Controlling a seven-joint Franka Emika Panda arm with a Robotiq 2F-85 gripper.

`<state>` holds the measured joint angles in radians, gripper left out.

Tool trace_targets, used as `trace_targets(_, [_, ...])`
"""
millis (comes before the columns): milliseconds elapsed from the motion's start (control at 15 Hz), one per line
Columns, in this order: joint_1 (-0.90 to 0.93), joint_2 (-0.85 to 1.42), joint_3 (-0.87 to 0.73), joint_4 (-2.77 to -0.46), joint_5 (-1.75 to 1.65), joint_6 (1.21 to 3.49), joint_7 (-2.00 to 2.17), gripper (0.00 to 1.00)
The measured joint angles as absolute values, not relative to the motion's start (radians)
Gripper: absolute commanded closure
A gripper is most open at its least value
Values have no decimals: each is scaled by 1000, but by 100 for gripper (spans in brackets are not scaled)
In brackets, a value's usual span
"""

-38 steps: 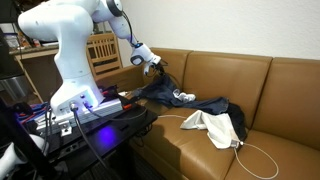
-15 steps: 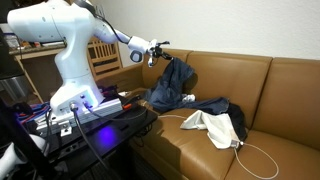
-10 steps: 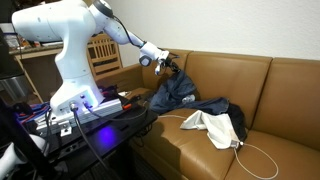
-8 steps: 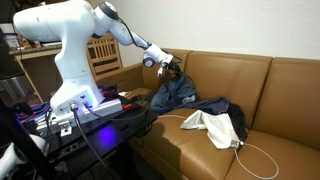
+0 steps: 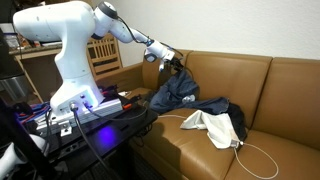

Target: Spread the jeans on the couch

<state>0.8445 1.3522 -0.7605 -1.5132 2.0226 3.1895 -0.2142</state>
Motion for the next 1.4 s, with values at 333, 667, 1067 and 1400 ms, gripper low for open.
trace_targets(333, [1137,1370,-970,-1517,2311,3087,-324,0])
trace_targets(667, [1107,1423,-905,-1598,2253,3234,-304,0])
trace_targets(1067, [913,1465,-798,-1637,2146,3269,-305,0])
trace_targets(1400, [972,1469,-863,-1633,2234,3087,-306,0])
